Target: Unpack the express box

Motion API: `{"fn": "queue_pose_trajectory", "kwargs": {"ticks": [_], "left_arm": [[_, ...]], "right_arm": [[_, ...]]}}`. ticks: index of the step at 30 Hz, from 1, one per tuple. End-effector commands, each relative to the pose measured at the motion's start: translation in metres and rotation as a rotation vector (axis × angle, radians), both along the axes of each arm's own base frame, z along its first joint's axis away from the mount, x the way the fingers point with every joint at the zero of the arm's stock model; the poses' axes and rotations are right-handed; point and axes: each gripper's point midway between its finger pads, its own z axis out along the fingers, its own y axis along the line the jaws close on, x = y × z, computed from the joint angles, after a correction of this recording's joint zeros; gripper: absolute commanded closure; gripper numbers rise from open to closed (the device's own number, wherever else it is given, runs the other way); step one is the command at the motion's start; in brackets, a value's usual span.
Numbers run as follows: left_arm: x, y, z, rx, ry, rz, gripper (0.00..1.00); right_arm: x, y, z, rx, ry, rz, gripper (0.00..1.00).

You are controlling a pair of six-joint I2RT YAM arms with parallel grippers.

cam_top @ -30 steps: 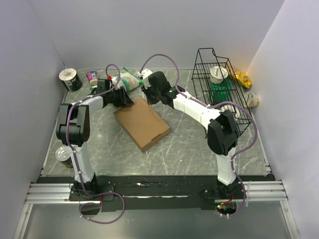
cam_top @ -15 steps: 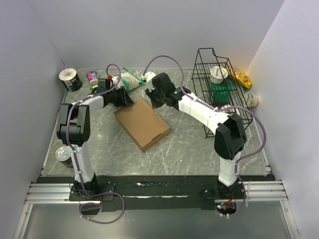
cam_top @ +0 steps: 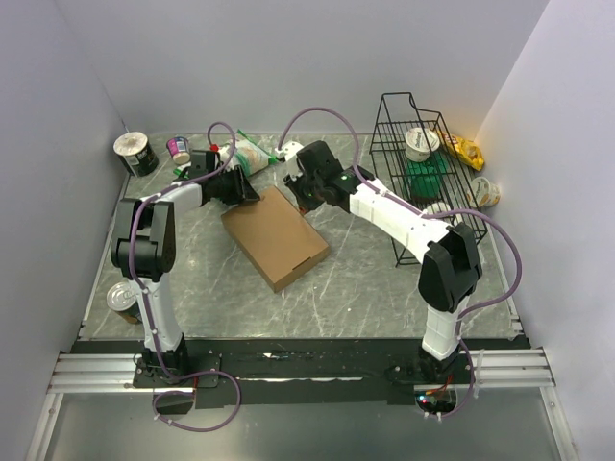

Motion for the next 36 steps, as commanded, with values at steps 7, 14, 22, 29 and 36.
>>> {"fn": "queue_pose_trajectory", "kwargs": {"ticks": [7, 14, 22, 29, 36], "left_arm": [[-0.001, 0.033, -0.059, 0.193, 0.107, 0.123, 0.61], [0.0, 0.032, -0.06, 0.206, 0.112, 0.123, 0.61], [-0.001, 0.028, -0.061, 0.234, 0.107, 0.117, 0.61], [-0.002, 0.031, -0.06, 0.247, 0.109, 0.13, 0.64], [-0.001, 0.036, -0.053, 0.279, 0.087, 0.122, 0.66]], "right_arm": [[-0.042, -0.024, 0.002, -0.049, 0.125, 0.01, 1.0], [-0.055, -0.036, -0.006, -0.066, 0.169, -0.045, 1.0], [-0.06, -0.041, -0.011, -0.076, 0.192, -0.065, 1.0], [-0.07, -0.06, -0.016, -0.091, 0.224, -0.138, 1.0], [-0.057, -0.059, -0.018, -0.094, 0.182, -0.154, 1.0]]}}
